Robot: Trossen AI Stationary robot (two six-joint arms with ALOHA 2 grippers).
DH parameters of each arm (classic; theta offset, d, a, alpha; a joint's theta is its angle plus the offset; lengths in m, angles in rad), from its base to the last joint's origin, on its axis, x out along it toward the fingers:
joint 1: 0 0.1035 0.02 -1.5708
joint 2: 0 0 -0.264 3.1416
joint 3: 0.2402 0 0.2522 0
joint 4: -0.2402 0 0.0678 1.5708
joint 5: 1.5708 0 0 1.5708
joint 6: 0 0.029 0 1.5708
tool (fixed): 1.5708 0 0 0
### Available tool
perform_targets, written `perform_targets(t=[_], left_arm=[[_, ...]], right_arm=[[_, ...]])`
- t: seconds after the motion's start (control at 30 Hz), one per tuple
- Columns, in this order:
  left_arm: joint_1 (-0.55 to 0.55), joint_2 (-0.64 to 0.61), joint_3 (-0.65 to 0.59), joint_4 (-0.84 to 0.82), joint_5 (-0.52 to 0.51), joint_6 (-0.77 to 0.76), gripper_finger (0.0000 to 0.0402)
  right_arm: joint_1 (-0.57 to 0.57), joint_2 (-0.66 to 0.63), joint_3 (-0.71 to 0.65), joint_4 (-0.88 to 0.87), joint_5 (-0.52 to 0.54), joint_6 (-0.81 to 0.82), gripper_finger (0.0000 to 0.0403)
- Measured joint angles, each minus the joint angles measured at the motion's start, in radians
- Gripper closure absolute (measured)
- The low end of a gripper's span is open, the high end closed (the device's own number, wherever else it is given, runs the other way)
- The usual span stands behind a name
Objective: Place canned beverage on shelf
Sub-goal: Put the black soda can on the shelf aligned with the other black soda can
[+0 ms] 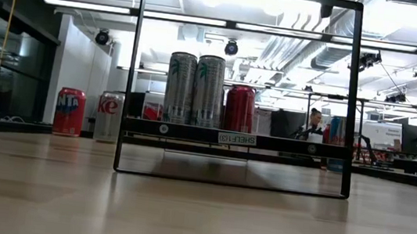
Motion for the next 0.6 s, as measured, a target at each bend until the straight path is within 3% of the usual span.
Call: perform_targets(t=[0.17,0.37,0.5,0.6], left_arm=[[0.000,0.010,0.000,0.004,0.000,0.014,0.0049],[0.000,0.027,0.051,-0.056,0.014,-0.037,0.0041],[-0.007,0.074,0.200,-0.256,0.070,-0.096,0.0041],[-0.043,0.145,0.365,-0.523,0.121,-0.156,0.0041]], right_arm=[[0.000,0.000,0.000,-0.002,0.000,0.001,0.0402],[0.000,0.000,0.000,-0.004,0.010,0.002,0.0402],[0.000,0.000,0.000,-0.013,0.010,-0.009,0.0402],[-0.001,0.000,0.000,-0.036,0.011,-0.016,0.0402]])
